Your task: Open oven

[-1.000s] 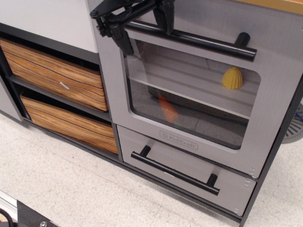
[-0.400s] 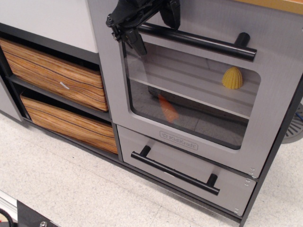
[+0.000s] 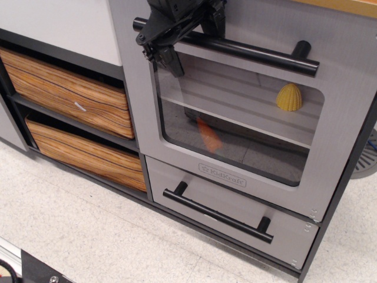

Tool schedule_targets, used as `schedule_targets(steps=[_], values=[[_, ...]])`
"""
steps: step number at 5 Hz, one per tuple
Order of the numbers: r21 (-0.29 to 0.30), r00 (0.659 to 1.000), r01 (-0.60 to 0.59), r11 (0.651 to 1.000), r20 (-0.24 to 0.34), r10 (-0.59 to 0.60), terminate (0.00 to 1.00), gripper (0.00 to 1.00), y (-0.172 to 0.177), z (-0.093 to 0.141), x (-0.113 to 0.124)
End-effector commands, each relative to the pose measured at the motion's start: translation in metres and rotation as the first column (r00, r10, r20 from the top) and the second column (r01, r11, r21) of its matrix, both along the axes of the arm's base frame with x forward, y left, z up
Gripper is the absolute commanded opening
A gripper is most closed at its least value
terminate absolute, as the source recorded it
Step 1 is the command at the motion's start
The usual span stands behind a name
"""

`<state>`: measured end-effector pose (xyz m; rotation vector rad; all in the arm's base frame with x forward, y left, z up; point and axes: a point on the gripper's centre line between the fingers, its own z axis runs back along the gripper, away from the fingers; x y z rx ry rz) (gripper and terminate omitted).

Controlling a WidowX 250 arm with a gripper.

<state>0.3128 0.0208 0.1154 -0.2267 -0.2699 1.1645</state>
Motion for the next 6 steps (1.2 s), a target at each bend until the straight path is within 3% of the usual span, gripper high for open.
schedule_targets(steps=[1, 2, 4, 5, 6], values=[[0.008, 0.995, 0.098, 0.995, 0.031, -0.098, 0.00, 1.00, 0.009, 0.018, -0.031], [0.024, 0.993, 0.092, 0.995, 0.074, -0.094, 0.00, 1.00, 0.009, 0.027, -0.032], [-0.041, 0.991, 0.105, 0.994, 0.086, -0.101, 0.00, 1.00, 0.012, 0.060, -0.036], [-0.009, 0.980, 0.201, 0.980, 0.007, -0.201, 0.00, 1.00, 0.013, 0.051, -0.057], [0.049, 0.942, 0.333, 0.942, -0.073, -0.329, 0.00, 1.00, 0.024, 0.027, -0.088]])
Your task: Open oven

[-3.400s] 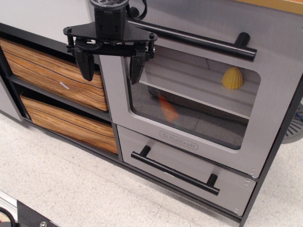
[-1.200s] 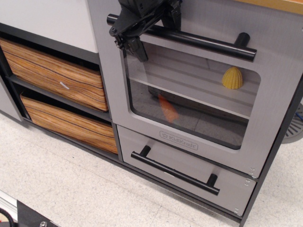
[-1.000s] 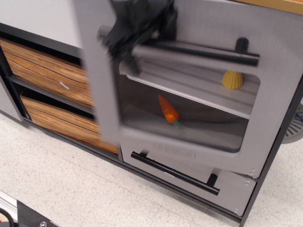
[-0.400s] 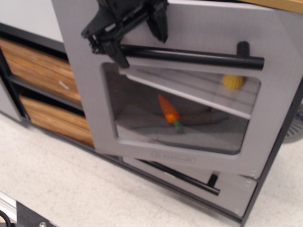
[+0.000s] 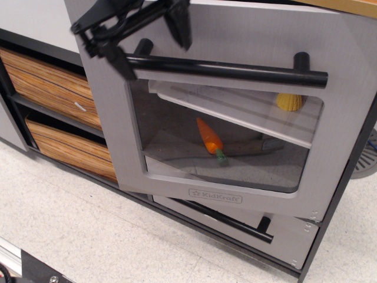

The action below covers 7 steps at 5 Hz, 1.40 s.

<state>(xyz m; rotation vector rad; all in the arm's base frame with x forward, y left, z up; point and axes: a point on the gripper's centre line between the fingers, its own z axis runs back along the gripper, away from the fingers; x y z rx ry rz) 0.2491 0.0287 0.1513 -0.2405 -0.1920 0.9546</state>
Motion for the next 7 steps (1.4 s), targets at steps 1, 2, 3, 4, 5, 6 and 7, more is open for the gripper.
schedule_targets(steps=[1, 2, 3, 4, 5, 6, 7], values=[[0.154, 0.985, 0.173, 0.973, -0.049, -0.167, 0.00, 1.00, 0.035, -0.031, -0.038], [0.237, 0.984, 0.178, 0.955, -0.070, -0.166, 0.00, 1.00, 0.071, -0.056, -0.033], [0.235, 0.983, 0.175, 0.956, -0.089, -0.158, 0.00, 1.00, 0.103, -0.059, -0.022], [0.243, 0.983, 0.177, 0.954, -0.098, -0.158, 0.00, 1.00, 0.131, -0.057, -0.019], [0.244, 0.982, 0.180, 0.953, -0.102, -0.159, 0.00, 1.00, 0.153, -0.054, -0.018], [0.257, 0.987, 0.149, 0.955, -0.096, -0.129, 0.00, 1.00, 0.167, -0.052, -0.016], [0.251, 0.996, 0.081, 0.965, -0.068, -0.066, 0.00, 1.00, 0.173, -0.045, -0.006]])
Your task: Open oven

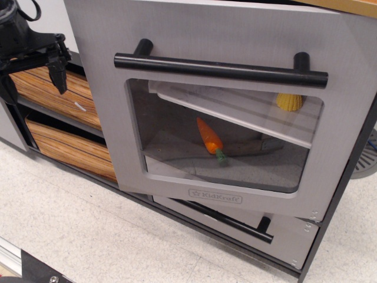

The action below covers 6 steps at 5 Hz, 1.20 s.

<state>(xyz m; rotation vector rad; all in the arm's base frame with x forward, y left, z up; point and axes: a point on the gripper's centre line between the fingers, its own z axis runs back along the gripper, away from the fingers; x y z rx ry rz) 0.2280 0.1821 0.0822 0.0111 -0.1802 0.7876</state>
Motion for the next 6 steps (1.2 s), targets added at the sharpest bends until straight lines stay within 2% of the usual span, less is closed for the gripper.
schedule_targets(steps=[1, 2, 3, 4, 5, 6], values=[[0.017, 0.976, -0.195, 0.981, 0.106, 0.192, 0.00, 1.00, 0.025, 0.029, 0.037], [0.005, 0.952, -0.287, 0.958, 0.113, 0.284, 0.00, 1.00, 0.028, 0.033, 0.054], [-0.019, 0.947, -0.309, 0.951, 0.088, 0.310, 0.00, 1.00, 0.020, 0.034, 0.061], [-0.028, 0.987, -0.157, 0.987, 0.027, 0.158, 0.00, 1.00, -0.007, 0.034, 0.046], [-0.021, 0.999, -0.035, 0.999, -0.003, 0.035, 0.00, 1.00, -0.015, 0.034, 0.019], [-0.029, 0.994, 0.101, 0.994, -0.025, -0.102, 0.00, 1.00, -0.020, 0.034, -0.013]])
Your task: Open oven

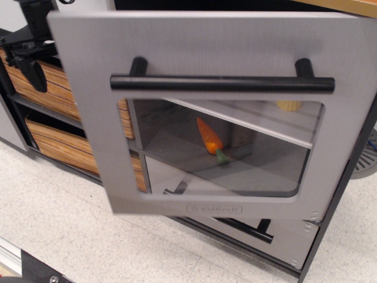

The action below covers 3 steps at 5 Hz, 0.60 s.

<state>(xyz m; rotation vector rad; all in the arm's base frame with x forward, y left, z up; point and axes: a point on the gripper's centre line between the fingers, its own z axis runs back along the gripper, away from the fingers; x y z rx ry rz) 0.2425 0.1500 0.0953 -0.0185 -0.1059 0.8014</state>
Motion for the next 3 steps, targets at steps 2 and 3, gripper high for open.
schedule_targets(steps=[2, 3], values=[[-0.062, 0.978, 0.206, 0.976, -0.015, -0.208, 0.00, 1.00, -0.053, 0.022, -0.067], [-0.099, 0.995, 0.087, 0.991, -0.029, -0.091, 0.00, 1.00, -0.104, 0.021, -0.051]])
